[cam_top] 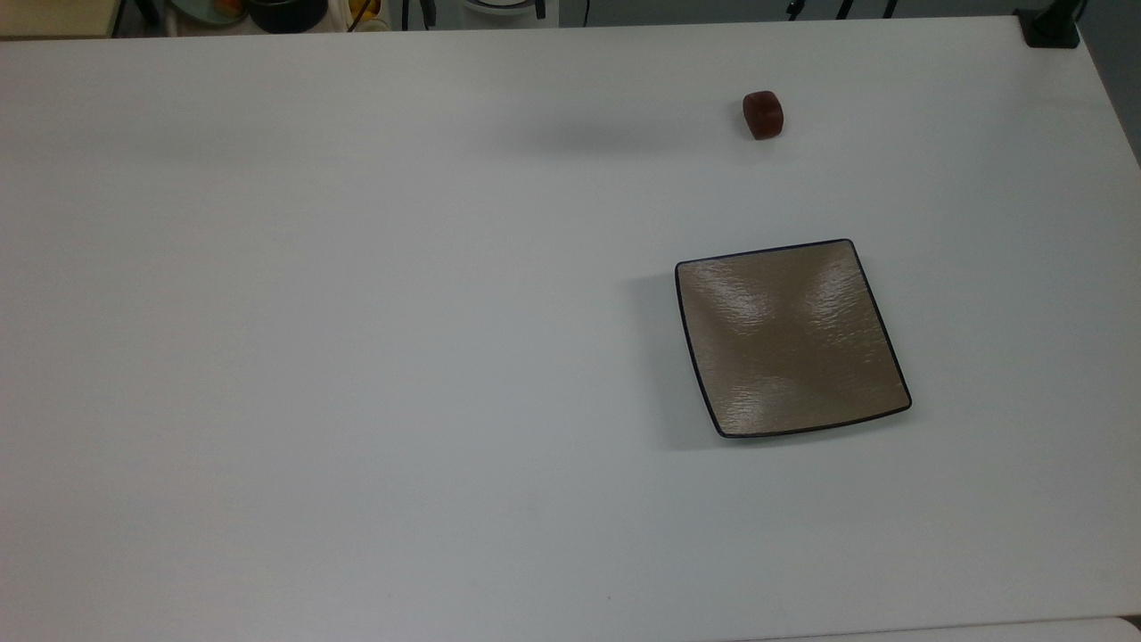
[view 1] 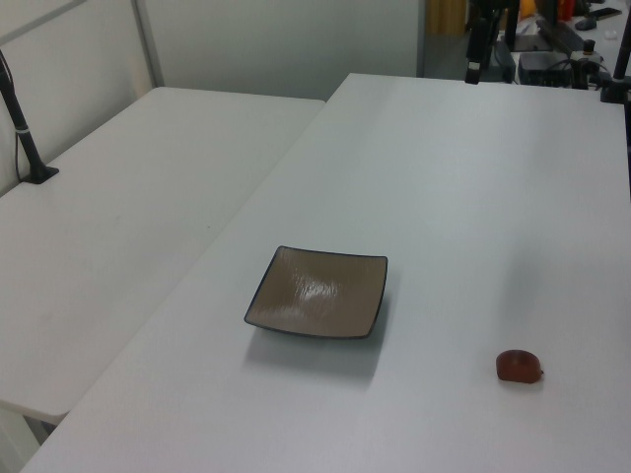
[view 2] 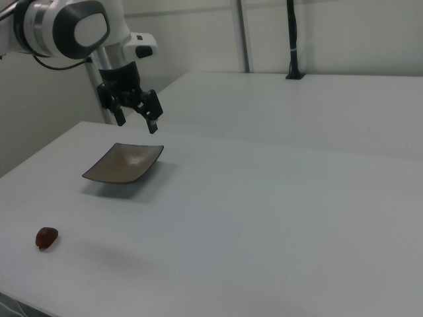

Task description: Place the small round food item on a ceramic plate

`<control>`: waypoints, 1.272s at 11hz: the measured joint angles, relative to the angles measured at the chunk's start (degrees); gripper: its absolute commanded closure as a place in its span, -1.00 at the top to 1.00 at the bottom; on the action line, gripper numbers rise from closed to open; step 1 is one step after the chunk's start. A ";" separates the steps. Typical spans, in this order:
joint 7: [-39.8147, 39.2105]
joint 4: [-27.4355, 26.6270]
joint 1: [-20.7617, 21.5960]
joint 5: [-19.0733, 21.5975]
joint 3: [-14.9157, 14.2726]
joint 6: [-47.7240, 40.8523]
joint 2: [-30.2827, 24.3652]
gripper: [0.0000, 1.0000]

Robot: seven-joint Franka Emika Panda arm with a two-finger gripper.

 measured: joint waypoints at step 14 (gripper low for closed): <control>-0.42 -0.25 1.71 -0.49 0.42 0.01 0.41 1.00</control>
